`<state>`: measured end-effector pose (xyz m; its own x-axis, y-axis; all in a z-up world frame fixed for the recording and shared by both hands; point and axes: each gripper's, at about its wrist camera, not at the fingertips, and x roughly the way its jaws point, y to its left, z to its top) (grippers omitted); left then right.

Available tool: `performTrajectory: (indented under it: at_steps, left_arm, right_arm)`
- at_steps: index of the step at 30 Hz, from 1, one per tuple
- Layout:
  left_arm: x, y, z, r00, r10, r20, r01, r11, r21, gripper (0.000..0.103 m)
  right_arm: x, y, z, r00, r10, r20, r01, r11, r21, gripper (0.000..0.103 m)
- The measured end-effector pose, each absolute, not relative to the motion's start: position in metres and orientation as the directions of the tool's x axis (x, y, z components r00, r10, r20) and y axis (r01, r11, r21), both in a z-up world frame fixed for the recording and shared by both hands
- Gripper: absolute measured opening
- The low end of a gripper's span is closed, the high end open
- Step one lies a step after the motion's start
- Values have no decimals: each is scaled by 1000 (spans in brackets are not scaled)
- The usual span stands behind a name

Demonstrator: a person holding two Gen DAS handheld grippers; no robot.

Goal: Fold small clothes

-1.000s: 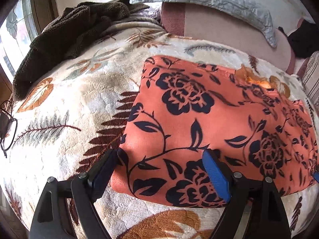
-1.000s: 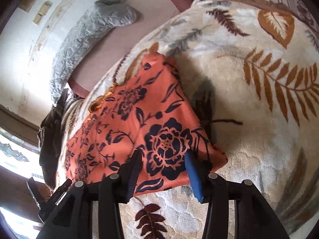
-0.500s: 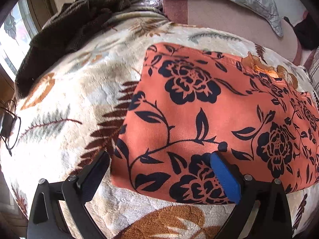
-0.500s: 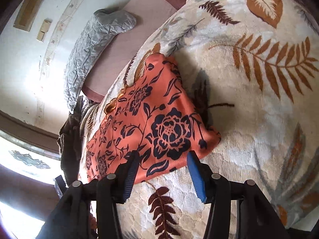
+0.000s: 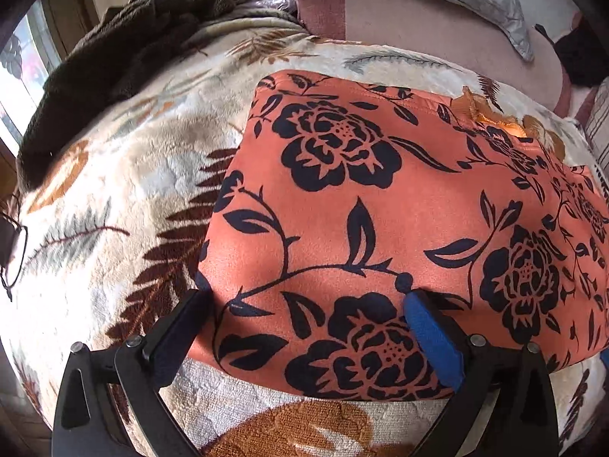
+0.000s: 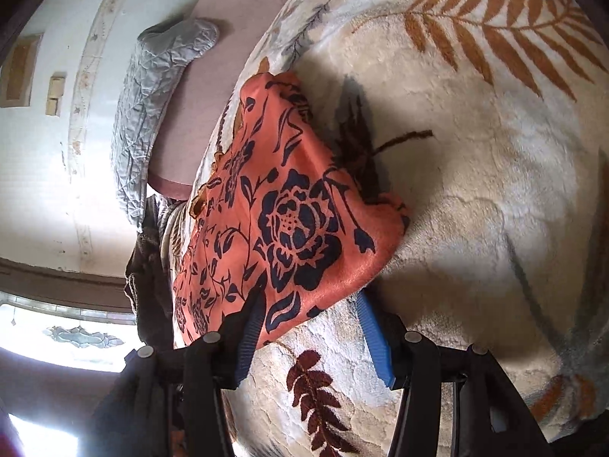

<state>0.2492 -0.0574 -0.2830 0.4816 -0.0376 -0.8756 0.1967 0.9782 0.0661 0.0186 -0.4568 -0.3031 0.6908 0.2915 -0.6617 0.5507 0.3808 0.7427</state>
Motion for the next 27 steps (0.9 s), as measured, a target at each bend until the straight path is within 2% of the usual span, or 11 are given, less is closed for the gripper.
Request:
performTrajectory:
  at_steps: [10,13,15,16,20,23,27]
  left_arm:
    - [251,-54,-280,476,-68,-877,203,979,34,103]
    - [247,-44,-251,622,-38,-782,138,988,61,103]
    - [246,-37,-240,664,-54,-746,119,992,34,103]
    - [248,-35,-242,652,-67,-755,119,993,14,103]
    - [270,-38,-284,466,-29,-884,109,994,25,103]
    - [271,-32,-284,461,-66,-885,79,996,-33,103]
    - [262,-32,-265,557,-36,-830,66,998,2,103]
  right_arm:
    - [22,-461,-308,713,303,-632,529,359,769,55]
    - [23,-459,-308,723,309,-618,515,355,780,55]
    - [22,-456,-306,732,311,-606,497,364,788,55]
    - [23,-455,-307,732,321,-601,490,366,792,55]
    - [22,-450,-315,728,343,-593,490,345,801,55]
    - [22,-454,-317,738,329,-589,496,326,805,56]
    - [26,-461,-320,758,300,-580,504,296,812,55]
